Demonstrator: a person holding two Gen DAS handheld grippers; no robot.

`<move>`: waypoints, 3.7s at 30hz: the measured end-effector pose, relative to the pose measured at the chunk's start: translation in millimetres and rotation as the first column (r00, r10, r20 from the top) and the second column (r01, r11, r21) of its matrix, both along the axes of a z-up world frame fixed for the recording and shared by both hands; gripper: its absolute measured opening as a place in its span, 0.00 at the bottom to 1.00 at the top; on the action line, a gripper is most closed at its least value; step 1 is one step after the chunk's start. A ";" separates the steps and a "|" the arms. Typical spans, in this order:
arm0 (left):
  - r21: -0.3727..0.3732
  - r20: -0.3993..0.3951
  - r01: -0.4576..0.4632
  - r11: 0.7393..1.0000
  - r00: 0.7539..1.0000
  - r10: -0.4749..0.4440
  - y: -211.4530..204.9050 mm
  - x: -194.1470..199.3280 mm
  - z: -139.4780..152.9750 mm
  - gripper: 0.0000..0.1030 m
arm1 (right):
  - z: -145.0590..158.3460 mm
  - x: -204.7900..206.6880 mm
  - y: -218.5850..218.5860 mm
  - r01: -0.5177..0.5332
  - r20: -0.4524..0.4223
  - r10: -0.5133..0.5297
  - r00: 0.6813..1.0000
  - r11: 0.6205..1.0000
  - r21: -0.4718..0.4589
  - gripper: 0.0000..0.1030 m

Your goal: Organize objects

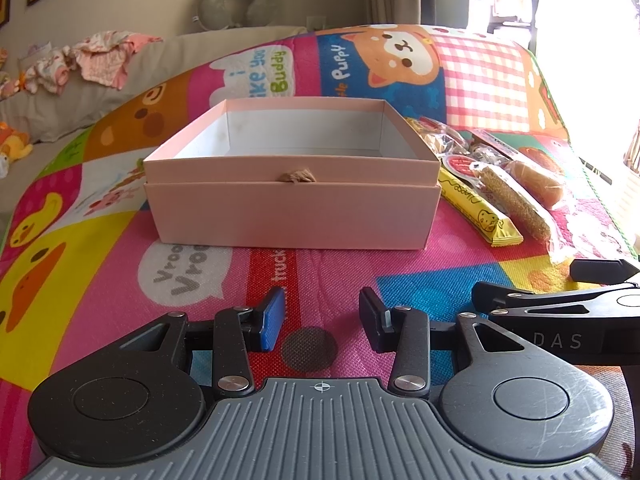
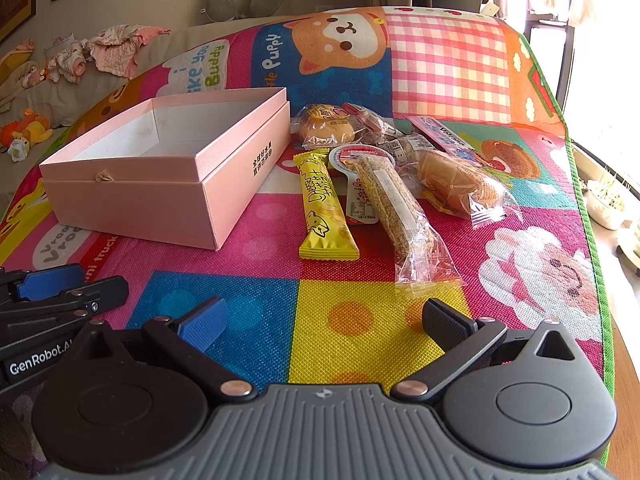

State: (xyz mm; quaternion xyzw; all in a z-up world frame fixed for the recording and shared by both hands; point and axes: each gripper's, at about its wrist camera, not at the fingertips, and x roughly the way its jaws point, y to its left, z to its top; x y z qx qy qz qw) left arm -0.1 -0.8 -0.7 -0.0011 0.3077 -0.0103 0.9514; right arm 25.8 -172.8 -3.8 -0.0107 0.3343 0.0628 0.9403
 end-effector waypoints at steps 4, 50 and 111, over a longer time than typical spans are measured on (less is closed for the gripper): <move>0.002 0.000 0.000 1.000 1.000 0.000 -0.3 0.1 0.1 0.43 | -0.1 0.1 0.2 0.000 0.000 0.000 1.000 1.000 0.000 1.00; 0.024 0.062 -0.021 0.999 0.998 0.019 77.5 58.2 101.9 0.43 | 110.7 15.5 -25.4 -0.038 -0.018 0.039 0.999 0.996 0.078 1.00; -0.178 -0.340 -0.099 0.979 0.940 0.033 117.3 150.2 34.8 0.17 | 106.7 71.0 -51.0 -0.206 -0.119 0.191 0.974 0.971 -0.119 0.53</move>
